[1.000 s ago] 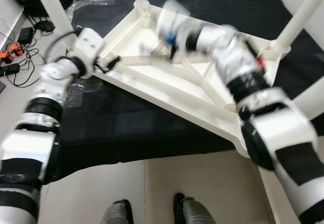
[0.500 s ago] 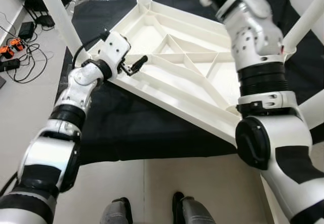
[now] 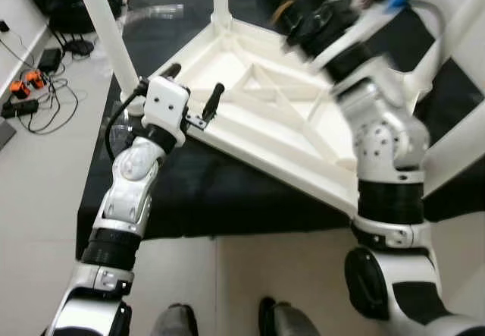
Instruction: Building children table
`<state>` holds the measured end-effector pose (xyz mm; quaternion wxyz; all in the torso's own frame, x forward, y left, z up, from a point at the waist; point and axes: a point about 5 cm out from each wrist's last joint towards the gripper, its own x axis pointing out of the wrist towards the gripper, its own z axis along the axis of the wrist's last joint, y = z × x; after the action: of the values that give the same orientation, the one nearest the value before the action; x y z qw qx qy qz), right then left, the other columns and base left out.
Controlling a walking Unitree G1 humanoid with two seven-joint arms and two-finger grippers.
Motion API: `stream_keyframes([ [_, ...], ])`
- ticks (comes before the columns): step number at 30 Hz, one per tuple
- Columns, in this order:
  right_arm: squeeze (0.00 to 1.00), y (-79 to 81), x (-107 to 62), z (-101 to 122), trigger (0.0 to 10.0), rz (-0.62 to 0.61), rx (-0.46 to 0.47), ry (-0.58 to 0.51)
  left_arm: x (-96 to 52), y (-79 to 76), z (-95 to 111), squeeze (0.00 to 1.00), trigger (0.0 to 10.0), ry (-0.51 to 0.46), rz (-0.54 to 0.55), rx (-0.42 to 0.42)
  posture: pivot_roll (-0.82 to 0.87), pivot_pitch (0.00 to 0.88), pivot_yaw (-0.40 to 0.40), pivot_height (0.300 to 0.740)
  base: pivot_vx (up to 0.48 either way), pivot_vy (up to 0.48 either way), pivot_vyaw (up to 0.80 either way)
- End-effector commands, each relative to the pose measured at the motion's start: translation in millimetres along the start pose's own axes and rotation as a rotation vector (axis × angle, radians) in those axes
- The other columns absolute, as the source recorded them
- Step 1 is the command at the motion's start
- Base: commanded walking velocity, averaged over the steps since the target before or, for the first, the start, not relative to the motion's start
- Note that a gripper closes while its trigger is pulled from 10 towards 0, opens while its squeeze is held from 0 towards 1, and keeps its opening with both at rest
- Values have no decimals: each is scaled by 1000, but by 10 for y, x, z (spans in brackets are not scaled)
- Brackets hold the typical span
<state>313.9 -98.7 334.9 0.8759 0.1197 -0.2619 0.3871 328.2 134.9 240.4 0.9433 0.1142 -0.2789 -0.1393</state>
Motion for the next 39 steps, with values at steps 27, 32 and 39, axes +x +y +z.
stream_keyframes([
  [27,0,60,-2048,-540,10000,35,178,618,-707,-416,-144,0,10000,249,-30,-90,-25,0,10,740,0,0,0],
  [32,0,-4,-2218,-445,10000,82,182,720,-725,-455,-145,0,10000,263,-57,-100,-25,0,10,740,0,0,0],
  [39,0,-139,-2569,-324,10000,109,113,1009,-767,-579,-152,0,10000,284,-128,-145,-40,16,22,740,0,0,0],
])
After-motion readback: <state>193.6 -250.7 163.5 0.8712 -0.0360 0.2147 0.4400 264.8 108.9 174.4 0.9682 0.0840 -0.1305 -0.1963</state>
